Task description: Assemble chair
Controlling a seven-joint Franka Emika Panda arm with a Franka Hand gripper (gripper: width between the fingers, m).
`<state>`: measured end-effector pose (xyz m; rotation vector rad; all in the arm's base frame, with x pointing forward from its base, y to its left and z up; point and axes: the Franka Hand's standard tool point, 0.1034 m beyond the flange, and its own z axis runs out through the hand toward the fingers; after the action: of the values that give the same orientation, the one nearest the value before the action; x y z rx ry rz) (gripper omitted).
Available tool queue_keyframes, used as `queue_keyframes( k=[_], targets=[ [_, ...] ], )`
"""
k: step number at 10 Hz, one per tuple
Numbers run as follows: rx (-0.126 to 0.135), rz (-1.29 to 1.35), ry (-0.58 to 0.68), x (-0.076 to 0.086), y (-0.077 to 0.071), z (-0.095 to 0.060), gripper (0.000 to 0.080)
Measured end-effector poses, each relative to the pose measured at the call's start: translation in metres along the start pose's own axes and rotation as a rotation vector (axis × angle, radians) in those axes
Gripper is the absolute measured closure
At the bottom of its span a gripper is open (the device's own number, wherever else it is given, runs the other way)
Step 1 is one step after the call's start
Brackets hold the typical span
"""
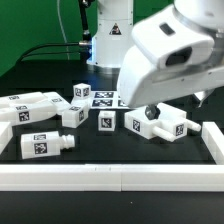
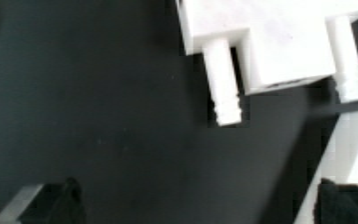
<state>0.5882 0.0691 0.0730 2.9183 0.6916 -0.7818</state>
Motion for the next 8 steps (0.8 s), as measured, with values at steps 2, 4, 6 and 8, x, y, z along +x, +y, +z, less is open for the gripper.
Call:
queue_keyframes(
  k=[2, 4, 6, 8],
  targets=[
    [0.028, -0.006, -0.133, -0.009, -0.006, 0.006, 0.015],
    [0.037, -0.01, -0.166, -0.003, -0.006, 0.011, 0.015],
    [0.041, 0.022, -0.189, -0.004, 0.002, 0.023, 0.015],
    [0.039, 0.055, -0.215, -0.001, -0.003, 0.027, 0.015]
  ],
)
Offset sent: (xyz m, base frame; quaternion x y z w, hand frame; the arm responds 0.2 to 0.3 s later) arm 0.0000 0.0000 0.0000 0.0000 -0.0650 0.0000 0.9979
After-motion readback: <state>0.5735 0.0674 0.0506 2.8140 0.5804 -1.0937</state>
